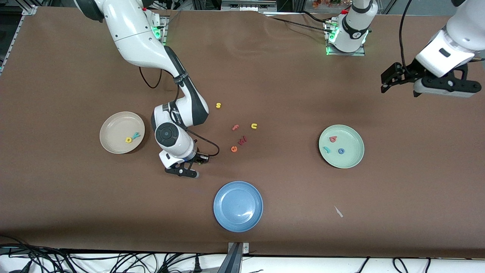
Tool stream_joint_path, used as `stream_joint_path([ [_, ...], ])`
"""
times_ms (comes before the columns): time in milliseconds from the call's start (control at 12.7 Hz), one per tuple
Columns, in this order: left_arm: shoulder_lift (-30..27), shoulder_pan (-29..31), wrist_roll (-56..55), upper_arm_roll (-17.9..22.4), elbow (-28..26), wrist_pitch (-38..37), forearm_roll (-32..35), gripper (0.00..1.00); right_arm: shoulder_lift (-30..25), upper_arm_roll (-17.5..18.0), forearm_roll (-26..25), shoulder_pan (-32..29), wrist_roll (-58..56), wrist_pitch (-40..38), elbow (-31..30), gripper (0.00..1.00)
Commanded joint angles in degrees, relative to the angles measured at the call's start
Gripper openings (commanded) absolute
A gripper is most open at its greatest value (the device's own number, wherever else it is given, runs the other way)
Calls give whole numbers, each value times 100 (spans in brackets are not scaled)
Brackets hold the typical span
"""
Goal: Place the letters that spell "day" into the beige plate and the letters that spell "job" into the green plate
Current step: 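Carry the green b to the white plate while the left gripper withdraws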
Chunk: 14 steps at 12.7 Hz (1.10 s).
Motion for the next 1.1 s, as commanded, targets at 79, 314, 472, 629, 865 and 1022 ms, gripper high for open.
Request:
stream_joint_path([
  [79,213,55,62,26,233,-308,75,100,-654,-152,-7,-34,-591,-569,-493,15],
  [314,467,55,-79,17,443,-247,75,100,-1559,-275,-16,-34,-1198,-308,-1696,14],
  [472,591,47,-96,0,497,-247,66,100,-2148,-407,-16,-34,-1803,149,-2671,14],
  [629,662,11,-79,0,515,-247,75,100,-2667,-626,-16,-34,-2505,536,-3507,14],
  [865,662,37,-18,-9,497,-291,84,100,-3047,-1083,-16,-34,-3516,863,-4257,14],
  [1022,670,47,-26,17,610,-282,84,100,-3065,-1434,-7,-34,-4062,872,-4381,14],
])
